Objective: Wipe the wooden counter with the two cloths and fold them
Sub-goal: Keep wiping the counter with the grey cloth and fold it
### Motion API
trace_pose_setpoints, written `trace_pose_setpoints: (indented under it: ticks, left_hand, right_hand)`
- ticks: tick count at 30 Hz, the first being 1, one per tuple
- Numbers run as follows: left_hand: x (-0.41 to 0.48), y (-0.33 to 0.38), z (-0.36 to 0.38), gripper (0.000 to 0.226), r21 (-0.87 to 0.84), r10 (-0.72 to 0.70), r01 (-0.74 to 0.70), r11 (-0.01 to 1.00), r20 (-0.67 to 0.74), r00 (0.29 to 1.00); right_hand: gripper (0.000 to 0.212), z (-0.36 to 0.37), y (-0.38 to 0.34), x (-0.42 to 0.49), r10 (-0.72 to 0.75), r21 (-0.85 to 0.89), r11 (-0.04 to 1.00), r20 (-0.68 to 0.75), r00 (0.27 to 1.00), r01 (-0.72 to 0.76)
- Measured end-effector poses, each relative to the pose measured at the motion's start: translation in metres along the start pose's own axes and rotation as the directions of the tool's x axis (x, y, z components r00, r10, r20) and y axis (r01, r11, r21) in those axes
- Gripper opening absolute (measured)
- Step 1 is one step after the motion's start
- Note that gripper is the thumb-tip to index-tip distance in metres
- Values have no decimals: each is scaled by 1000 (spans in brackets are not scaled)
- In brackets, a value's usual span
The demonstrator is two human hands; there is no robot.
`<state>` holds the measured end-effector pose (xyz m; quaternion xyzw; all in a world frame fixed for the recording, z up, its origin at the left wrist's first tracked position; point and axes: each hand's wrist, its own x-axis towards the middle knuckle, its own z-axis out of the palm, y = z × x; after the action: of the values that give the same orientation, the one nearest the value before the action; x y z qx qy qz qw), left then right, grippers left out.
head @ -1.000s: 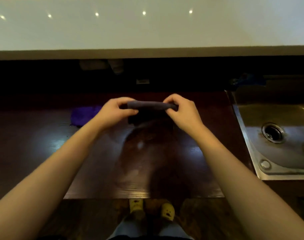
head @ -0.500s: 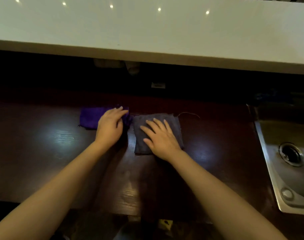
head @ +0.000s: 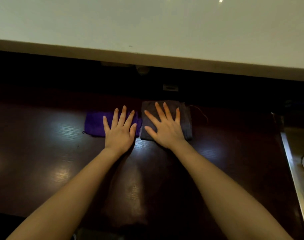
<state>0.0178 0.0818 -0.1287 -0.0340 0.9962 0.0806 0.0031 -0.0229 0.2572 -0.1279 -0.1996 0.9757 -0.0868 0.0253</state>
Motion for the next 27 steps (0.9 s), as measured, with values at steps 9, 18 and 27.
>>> trace_pose_setpoints:
  ticks: [9, 18, 27]
  left_hand:
    - [0, 0, 1, 54, -17, 3, -4, 1000, -19, 1000]
    - [1, 7, -4, 50, 13, -9, 9, 1000, 22, 1000]
    - [-23, 55, -13, 59, -127, 122, -116, 985, 35, 992]
  right_hand:
    - [65, -16, 85, -72, 306, -15, 951, -59, 950, -307]
    - [63, -2, 34, -108, 290, 10, 957, -72, 954, -290]
    - [60, 2, 15, -116, 171, 31, 985, -53, 984, -170]
